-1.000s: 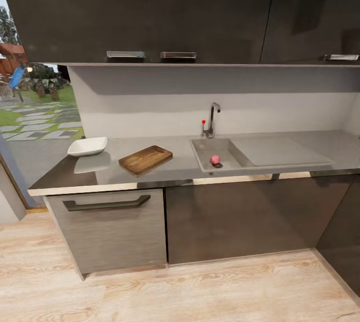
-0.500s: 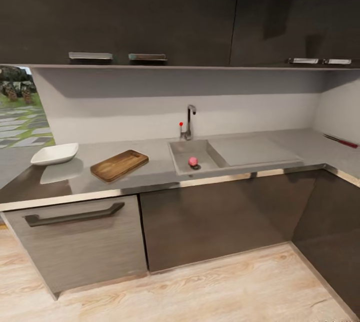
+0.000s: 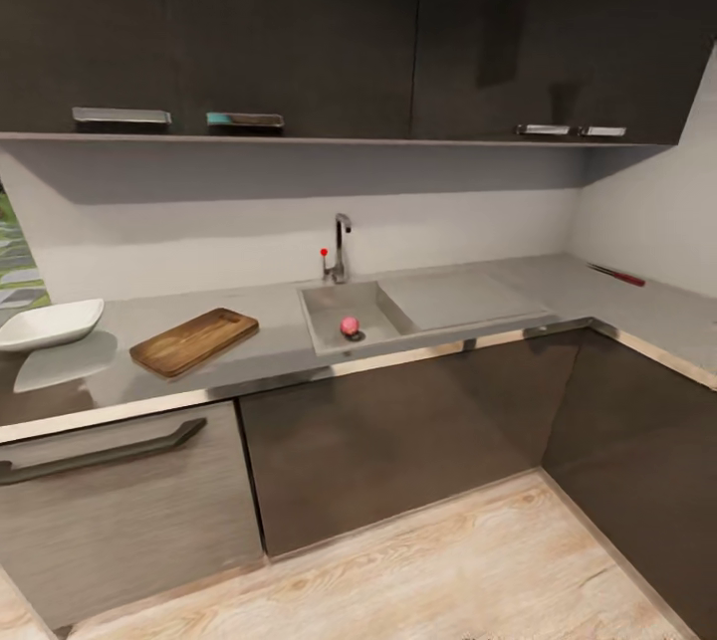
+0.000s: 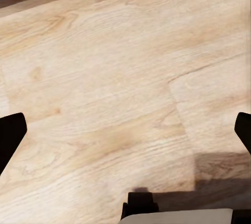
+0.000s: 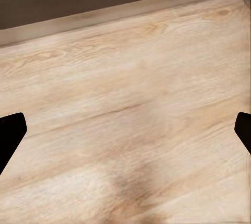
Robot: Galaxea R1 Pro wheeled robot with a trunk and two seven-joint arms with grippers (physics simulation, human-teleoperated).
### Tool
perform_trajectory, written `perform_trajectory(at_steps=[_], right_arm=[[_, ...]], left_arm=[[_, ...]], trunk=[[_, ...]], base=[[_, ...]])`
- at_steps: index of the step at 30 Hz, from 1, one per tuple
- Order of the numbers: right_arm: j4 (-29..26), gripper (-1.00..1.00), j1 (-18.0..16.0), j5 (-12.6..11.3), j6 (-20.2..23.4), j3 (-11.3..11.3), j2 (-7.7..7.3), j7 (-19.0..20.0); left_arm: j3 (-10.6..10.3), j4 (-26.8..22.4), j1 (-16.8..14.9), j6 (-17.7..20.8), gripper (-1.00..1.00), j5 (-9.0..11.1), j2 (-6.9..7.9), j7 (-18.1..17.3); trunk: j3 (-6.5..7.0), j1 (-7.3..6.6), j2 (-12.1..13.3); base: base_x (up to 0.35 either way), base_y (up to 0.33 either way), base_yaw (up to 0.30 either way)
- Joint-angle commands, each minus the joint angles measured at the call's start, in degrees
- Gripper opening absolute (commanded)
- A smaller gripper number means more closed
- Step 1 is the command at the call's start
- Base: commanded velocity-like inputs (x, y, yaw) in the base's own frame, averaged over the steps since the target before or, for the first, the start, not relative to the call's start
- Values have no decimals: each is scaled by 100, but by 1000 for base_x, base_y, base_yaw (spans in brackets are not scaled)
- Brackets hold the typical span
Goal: In the kitchen, take the Vidalia onion out of the sink, dice it on the chopping board with the paring knife, put the diced onion into the bowl on the countertop, then place both the paring knife and the chopping board into the sink.
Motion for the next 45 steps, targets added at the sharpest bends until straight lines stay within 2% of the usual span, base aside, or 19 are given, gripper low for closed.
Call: perform_trajectory(at_steps=[1,25,39,45], right_arm=[[4,100,-4,4,-16,4,0,-16],[4,100,-4,4,-16,-1,0,-18],[4,100,-4,4,-16,4,0,-13],[4,100,-4,4,-16,1,0,-17]], left_arm=[[-3,-7,2,-9,100,-3,1,2],[-1,-4,2,-6,100,-3,1,2],[5,-1,2,-6,100,6,1,2],[3,-1,2,-6,100,6,1,2]], trunk=[[1,0,-3],[148,0,-3],[233,0,-3],[246,0,-3]], base=[[0,0,-226],[13,0,-226],[280,-103,-213],[289,-191,-65]])
